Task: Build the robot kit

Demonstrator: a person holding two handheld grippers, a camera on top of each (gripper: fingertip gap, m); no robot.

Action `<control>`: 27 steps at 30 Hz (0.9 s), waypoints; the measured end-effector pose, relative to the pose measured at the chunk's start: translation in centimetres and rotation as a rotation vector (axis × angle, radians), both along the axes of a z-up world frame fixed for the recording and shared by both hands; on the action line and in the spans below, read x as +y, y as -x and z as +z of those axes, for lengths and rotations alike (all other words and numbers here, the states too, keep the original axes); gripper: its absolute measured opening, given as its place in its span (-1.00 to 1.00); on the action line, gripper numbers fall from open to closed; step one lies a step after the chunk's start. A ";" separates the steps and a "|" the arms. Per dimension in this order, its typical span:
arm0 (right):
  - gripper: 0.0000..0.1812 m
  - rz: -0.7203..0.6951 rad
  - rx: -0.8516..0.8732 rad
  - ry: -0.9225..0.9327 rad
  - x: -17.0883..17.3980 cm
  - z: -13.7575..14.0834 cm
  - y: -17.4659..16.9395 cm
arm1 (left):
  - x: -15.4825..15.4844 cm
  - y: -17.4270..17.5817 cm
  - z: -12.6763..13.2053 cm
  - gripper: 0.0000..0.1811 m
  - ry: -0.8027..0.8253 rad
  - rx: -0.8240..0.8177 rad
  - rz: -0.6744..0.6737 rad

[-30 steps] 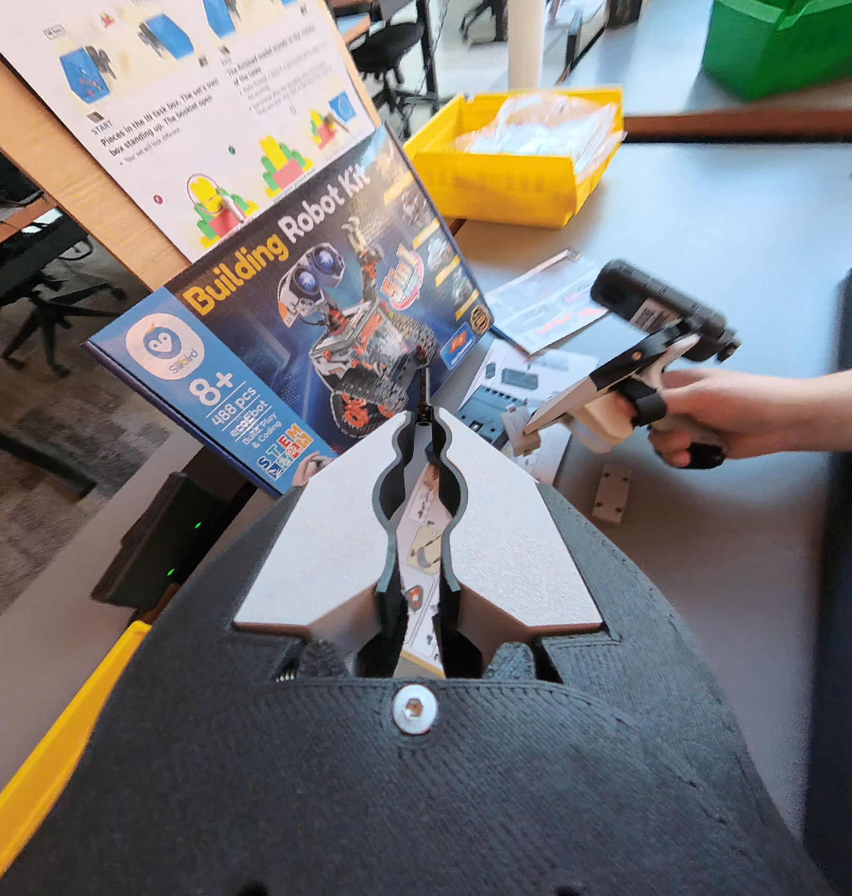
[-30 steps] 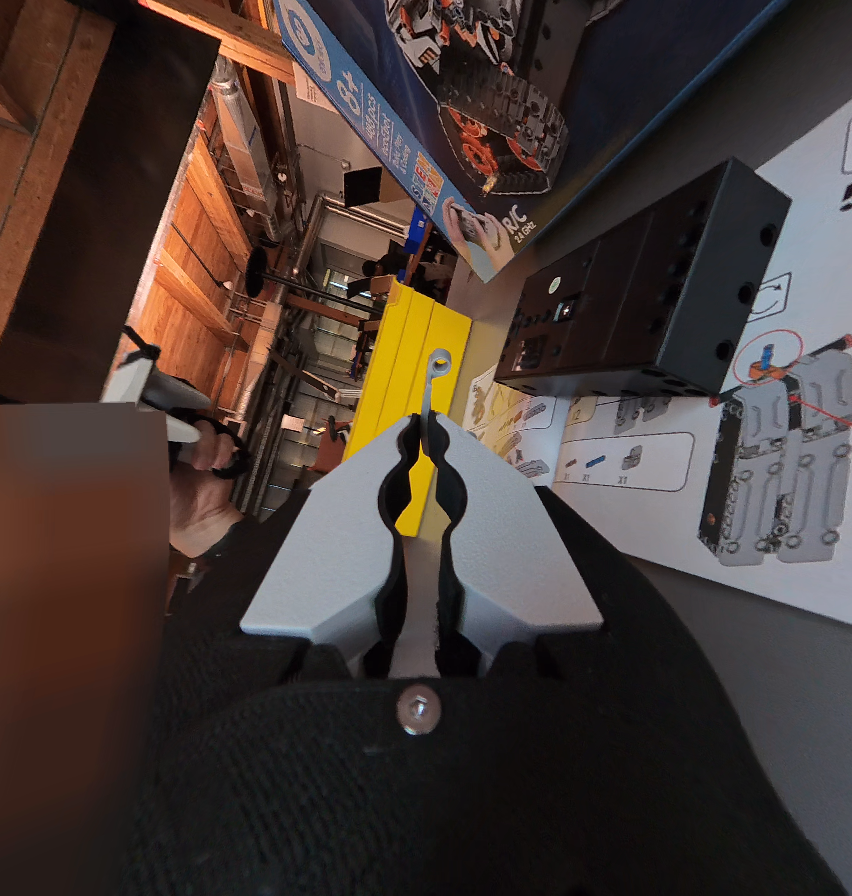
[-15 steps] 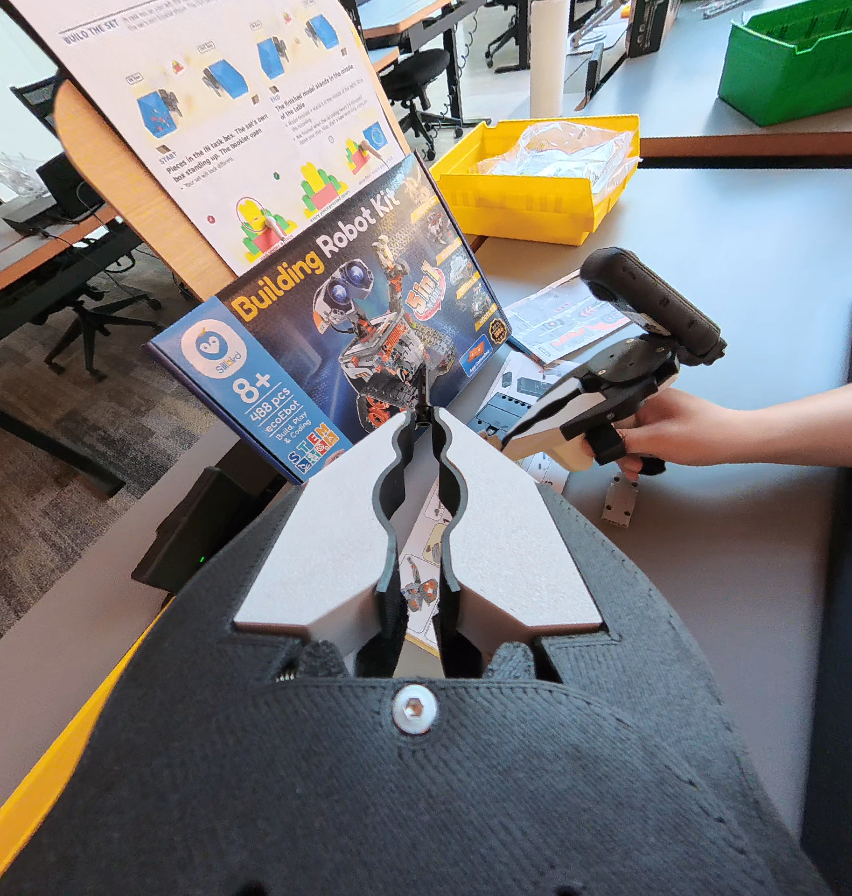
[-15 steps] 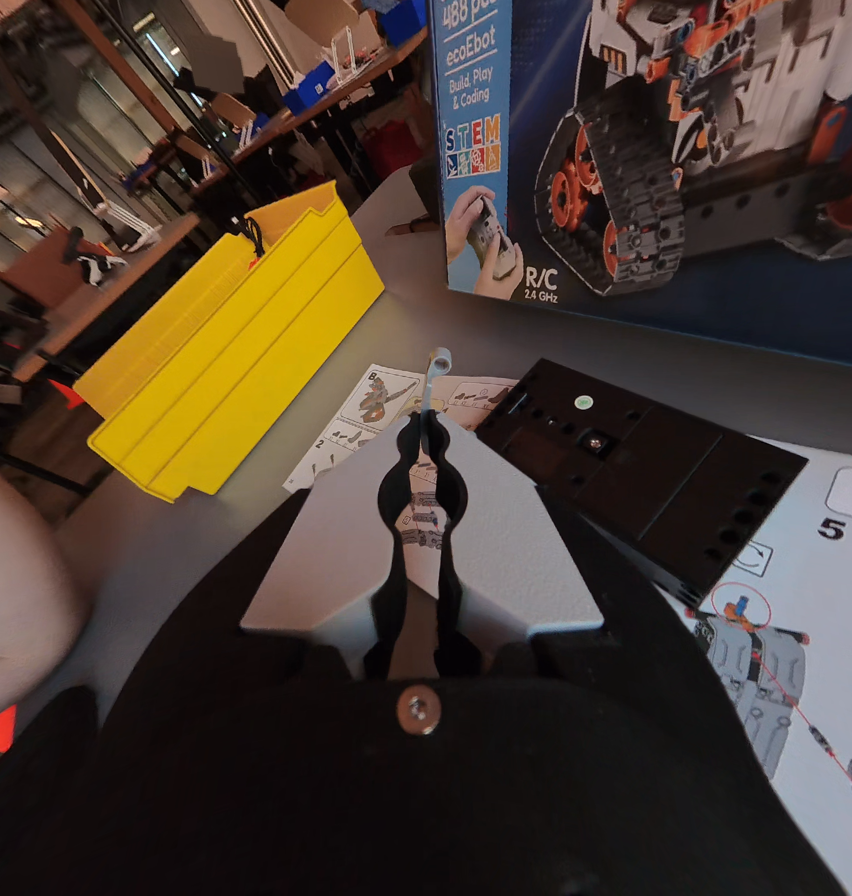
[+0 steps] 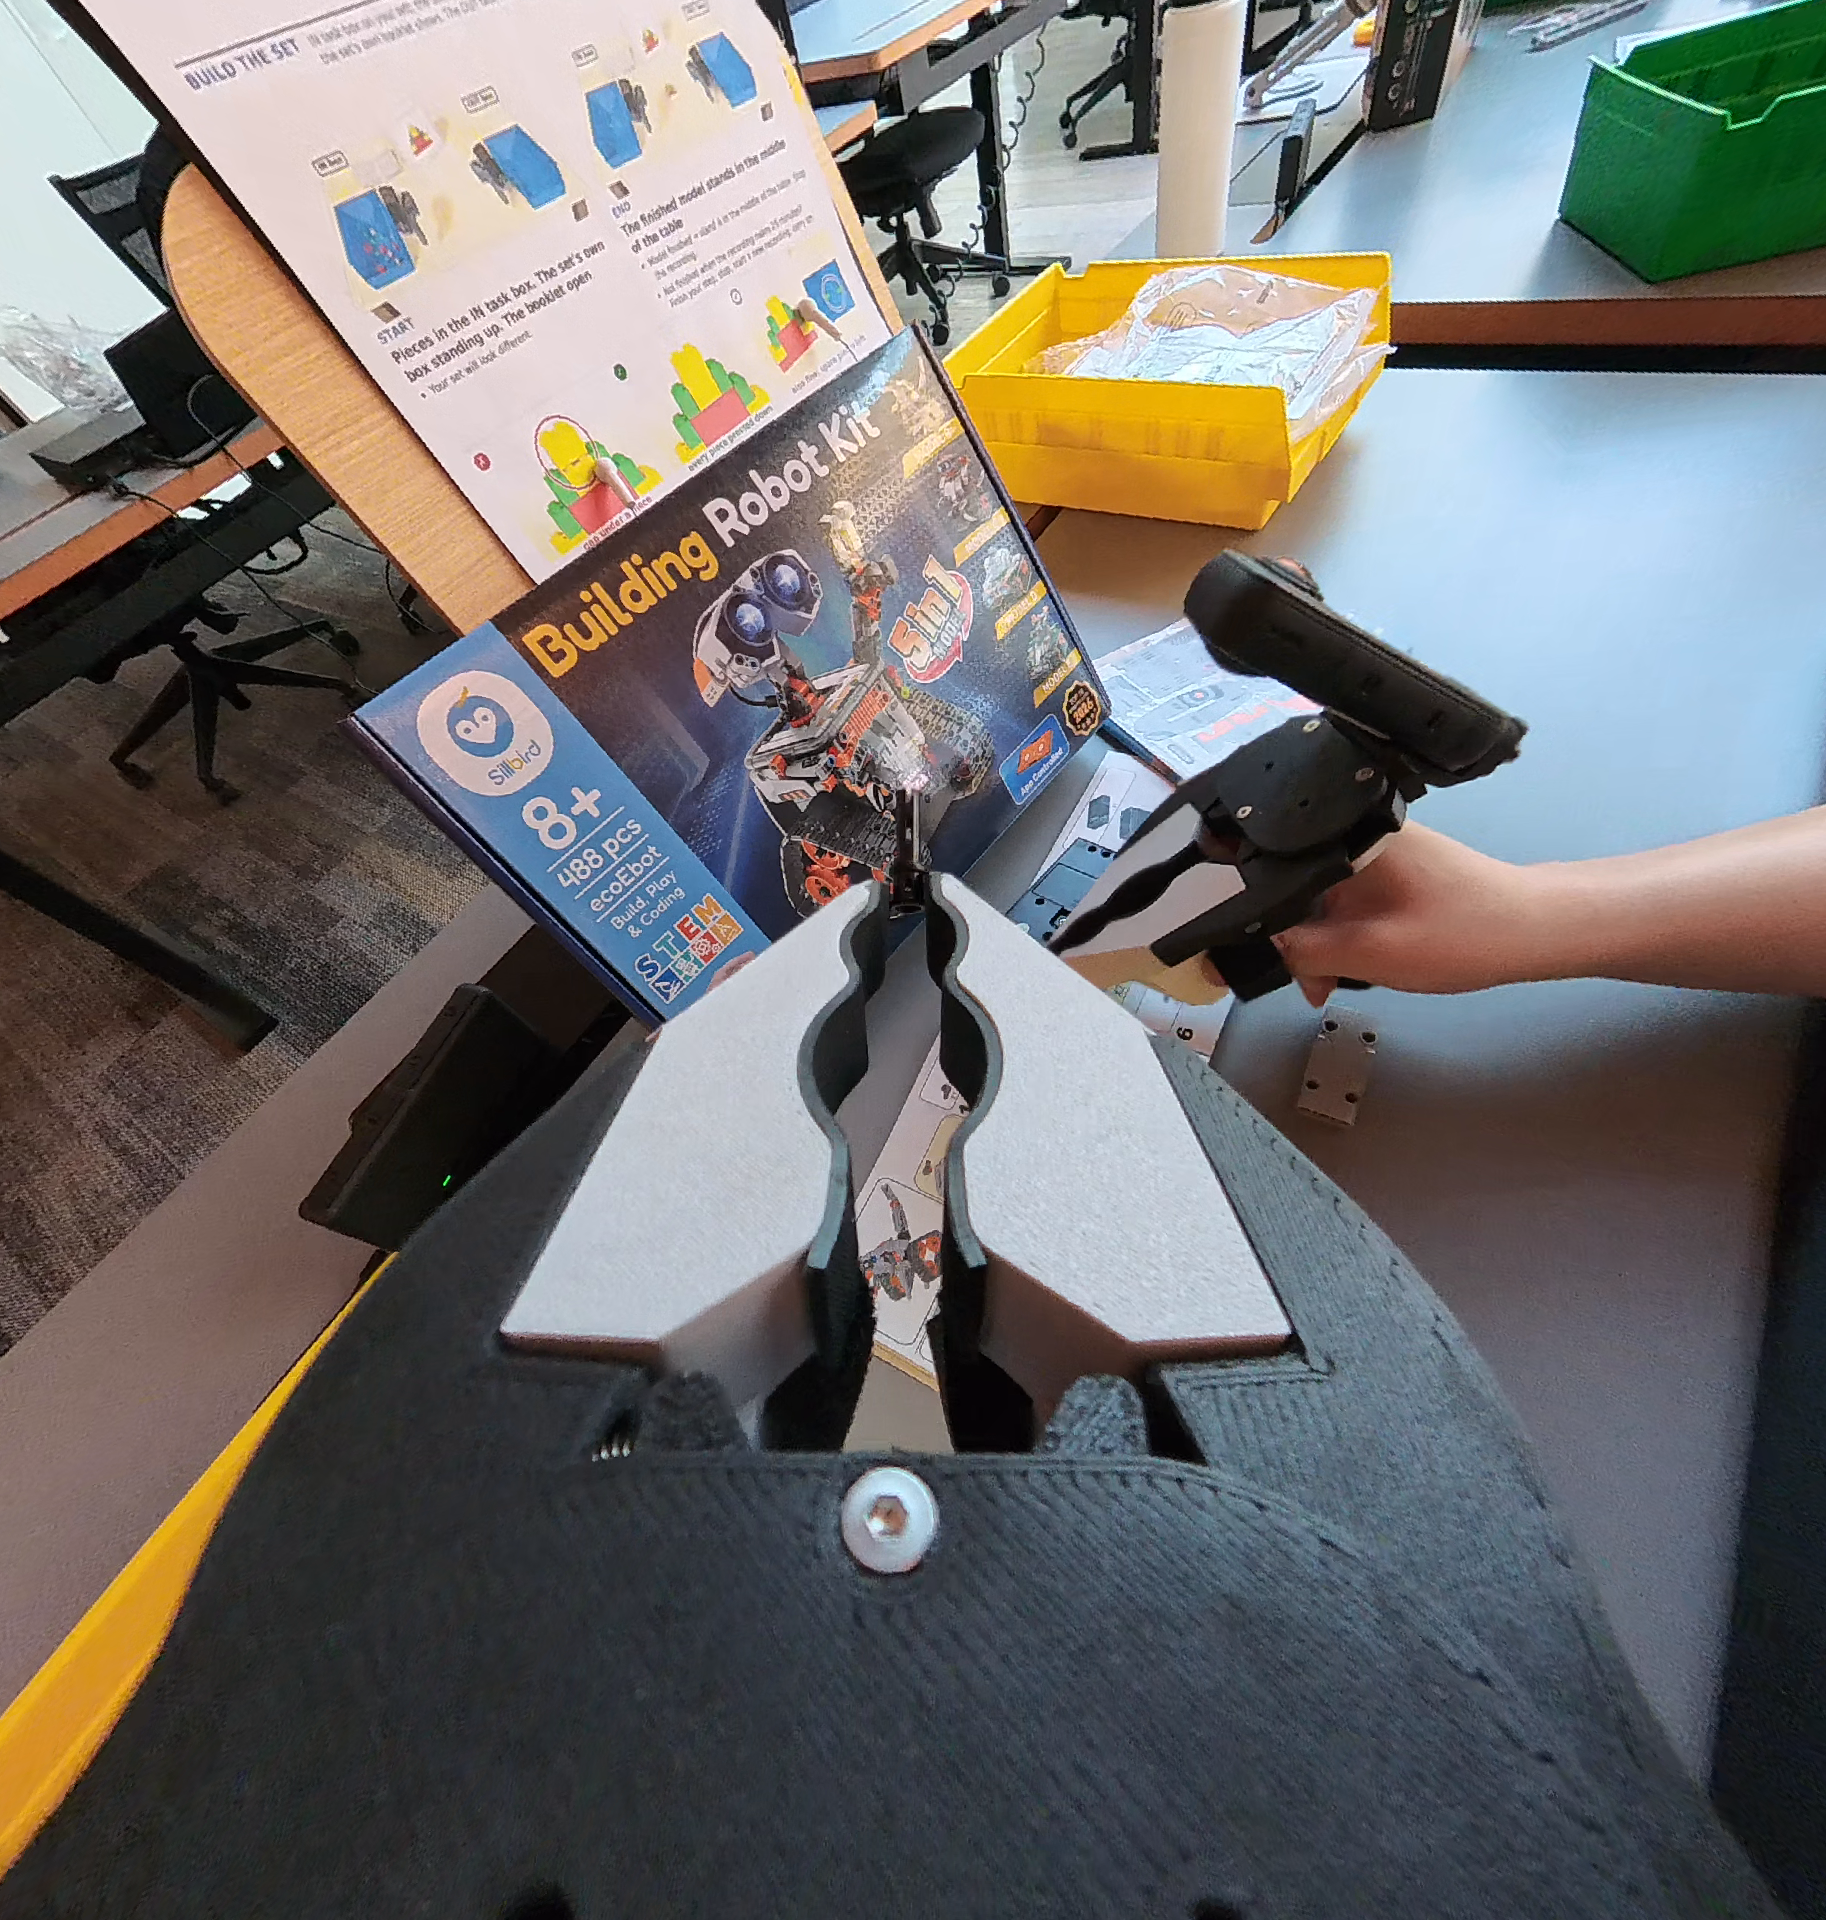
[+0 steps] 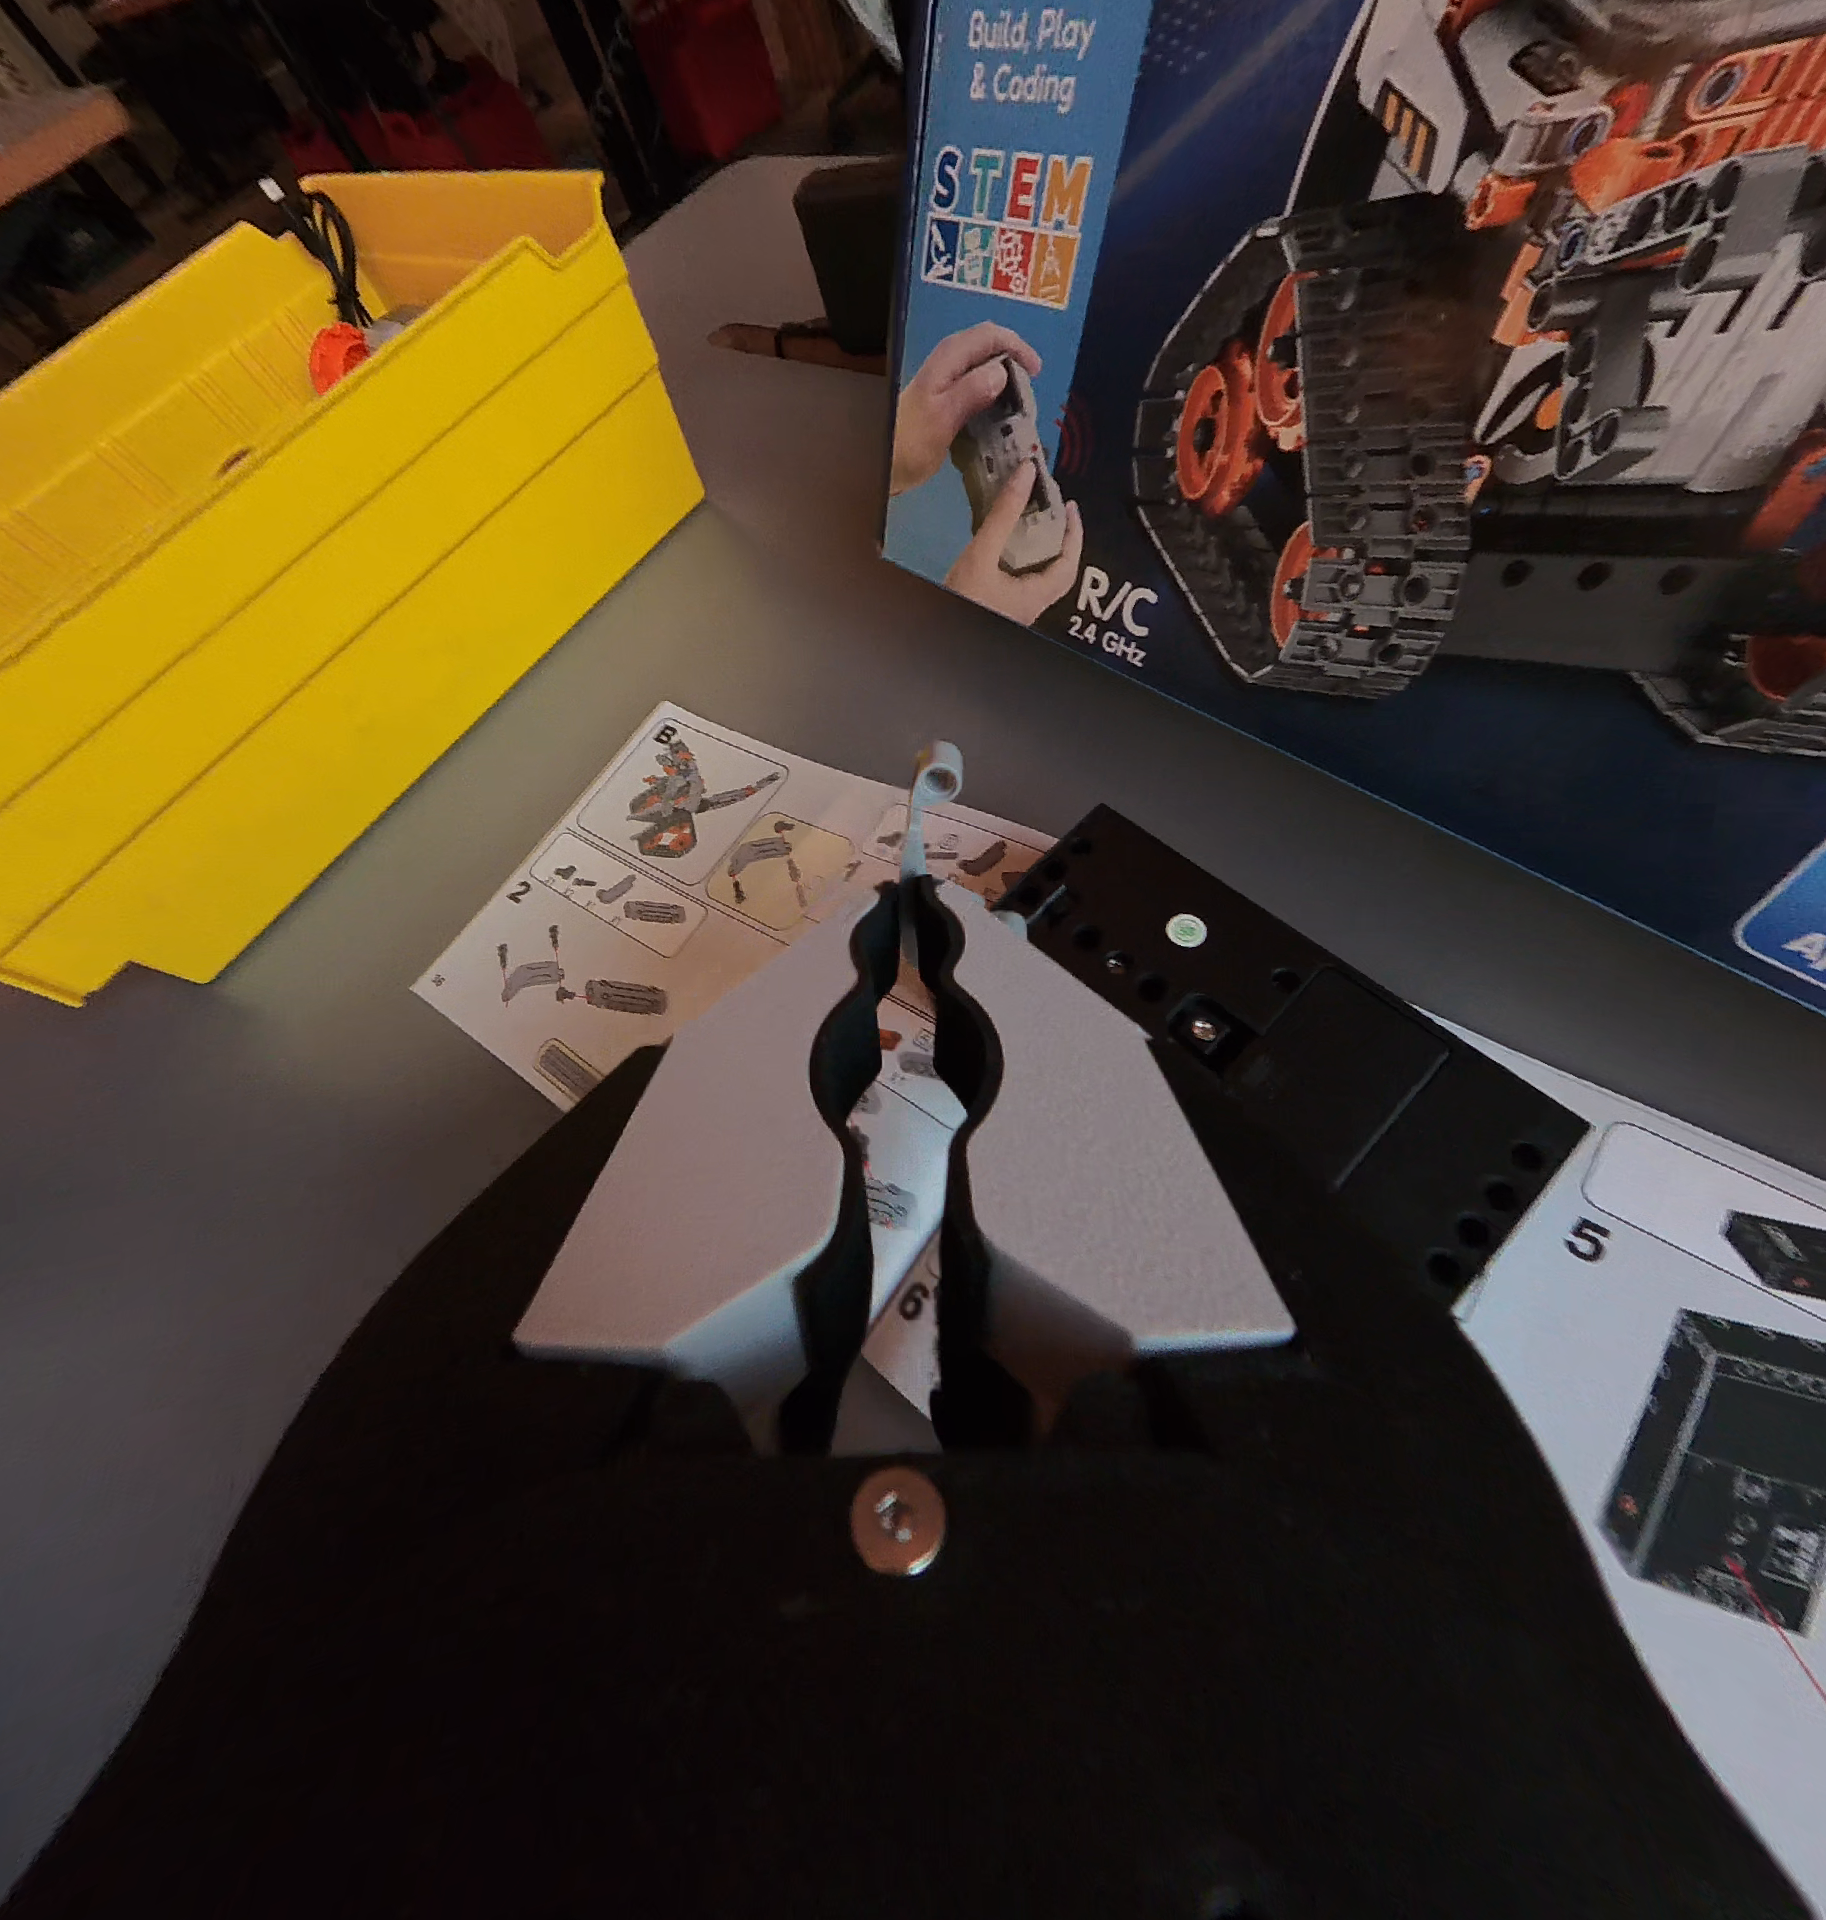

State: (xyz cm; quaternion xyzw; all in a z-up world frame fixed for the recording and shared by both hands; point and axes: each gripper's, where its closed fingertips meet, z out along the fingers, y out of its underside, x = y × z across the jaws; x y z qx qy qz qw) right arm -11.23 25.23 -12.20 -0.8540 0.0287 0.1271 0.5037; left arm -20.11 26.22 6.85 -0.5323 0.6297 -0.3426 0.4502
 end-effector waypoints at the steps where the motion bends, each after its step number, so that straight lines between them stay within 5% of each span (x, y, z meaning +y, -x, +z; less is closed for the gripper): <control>1: -0.98 -0.009 -0.025 0.010 -0.2 -0.1 -0.4 | 0.0 0.0 -0.1 -0.94 0.000 0.002 0.000; 10: -0.98 0.087 -0.205 -0.039 0.6 1.9 0.6 | 0.1 -0.2 -0.3 -0.94 -0.002 0.010 0.000; 16: -0.98 0.198 -0.363 0.123 1.6 -2.1 2.1 | -0.2 -0.3 -0.4 -0.94 -0.004 0.019 -0.007; 27: -0.98 0.090 -0.370 0.213 -0.2 -2.7 -0.8 | 0.3 0.0 -0.3 -0.94 0.003 0.013 0.004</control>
